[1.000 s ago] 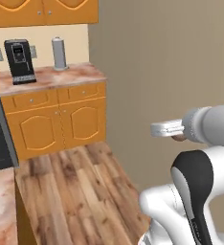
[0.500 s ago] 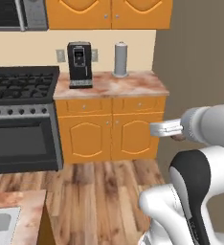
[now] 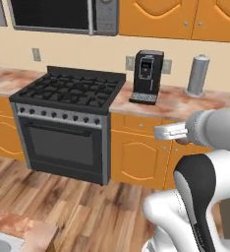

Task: Pick the egg and butter from the fridge and place them by the bowl for mixing.

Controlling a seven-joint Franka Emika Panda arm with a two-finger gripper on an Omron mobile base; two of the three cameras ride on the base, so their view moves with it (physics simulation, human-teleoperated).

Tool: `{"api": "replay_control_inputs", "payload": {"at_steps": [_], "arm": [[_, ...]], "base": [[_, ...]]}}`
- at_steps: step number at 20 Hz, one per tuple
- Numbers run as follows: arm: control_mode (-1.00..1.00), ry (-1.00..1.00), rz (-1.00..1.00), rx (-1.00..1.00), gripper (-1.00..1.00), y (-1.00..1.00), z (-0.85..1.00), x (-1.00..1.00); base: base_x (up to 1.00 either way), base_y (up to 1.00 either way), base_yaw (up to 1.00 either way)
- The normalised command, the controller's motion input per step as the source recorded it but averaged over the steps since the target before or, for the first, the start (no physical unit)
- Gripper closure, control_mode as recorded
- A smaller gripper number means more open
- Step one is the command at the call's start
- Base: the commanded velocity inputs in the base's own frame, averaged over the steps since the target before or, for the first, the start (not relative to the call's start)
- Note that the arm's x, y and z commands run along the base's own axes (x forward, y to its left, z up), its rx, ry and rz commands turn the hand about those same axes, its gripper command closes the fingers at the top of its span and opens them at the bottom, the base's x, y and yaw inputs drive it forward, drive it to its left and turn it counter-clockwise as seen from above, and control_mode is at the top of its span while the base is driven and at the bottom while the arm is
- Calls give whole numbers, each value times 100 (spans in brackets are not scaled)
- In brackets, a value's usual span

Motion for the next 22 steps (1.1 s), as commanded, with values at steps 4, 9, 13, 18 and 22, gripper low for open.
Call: {"api": "replay_control_inputs", "payload": {"at_steps": [4, 9, 13, 18, 22], "arm": [[100, 0, 0, 0, 100, 0, 0, 0], [100, 0, 0, 0, 100, 0, 0, 0], [100, 0, 0, 0, 100, 0, 0, 0], [100, 0, 0, 0, 100, 0, 0, 0], [100, 0, 0, 0, 100, 0, 0, 0]], "base": [[100, 0, 66], [100, 0, 64], [100, 0, 63], [100, 0, 59], [100, 0, 54]]}}
